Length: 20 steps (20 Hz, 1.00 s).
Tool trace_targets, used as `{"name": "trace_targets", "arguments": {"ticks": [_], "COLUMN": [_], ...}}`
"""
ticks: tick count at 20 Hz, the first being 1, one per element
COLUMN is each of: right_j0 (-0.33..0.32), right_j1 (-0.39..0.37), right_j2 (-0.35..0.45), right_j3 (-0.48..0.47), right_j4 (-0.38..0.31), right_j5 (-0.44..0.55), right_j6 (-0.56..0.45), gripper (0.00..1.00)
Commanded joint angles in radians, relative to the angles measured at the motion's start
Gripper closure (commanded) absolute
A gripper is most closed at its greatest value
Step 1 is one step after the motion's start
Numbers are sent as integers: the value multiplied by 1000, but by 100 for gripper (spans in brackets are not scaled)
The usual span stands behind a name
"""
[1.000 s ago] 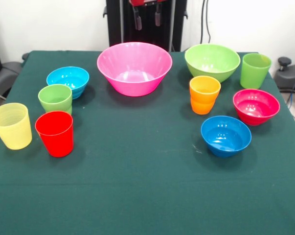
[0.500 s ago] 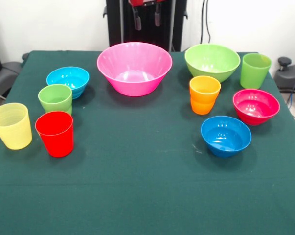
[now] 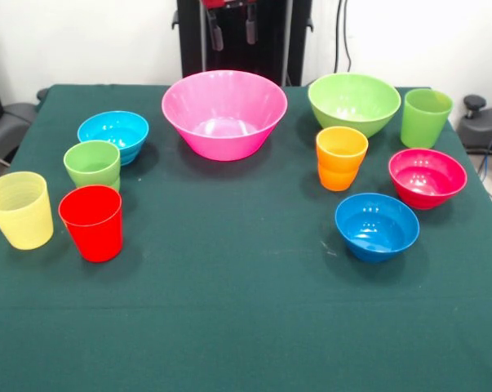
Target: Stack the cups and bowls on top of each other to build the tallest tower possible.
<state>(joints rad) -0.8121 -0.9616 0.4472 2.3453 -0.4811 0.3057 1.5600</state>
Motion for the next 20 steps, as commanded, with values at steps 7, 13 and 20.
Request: {"name": "trace_targets", "arguments": {"ticks": [7, 13, 20], "right_j0": [-41, -63, -103], "right_j1": [30, 33, 40], "right_j2": [140, 165, 197], "right_j3": [44, 43, 38], "right_j4": [-38, -40, -35], "right_j5": [93, 107, 132], "right_j6": [-64, -66, -82], "gripper": [0, 0, 0]}}
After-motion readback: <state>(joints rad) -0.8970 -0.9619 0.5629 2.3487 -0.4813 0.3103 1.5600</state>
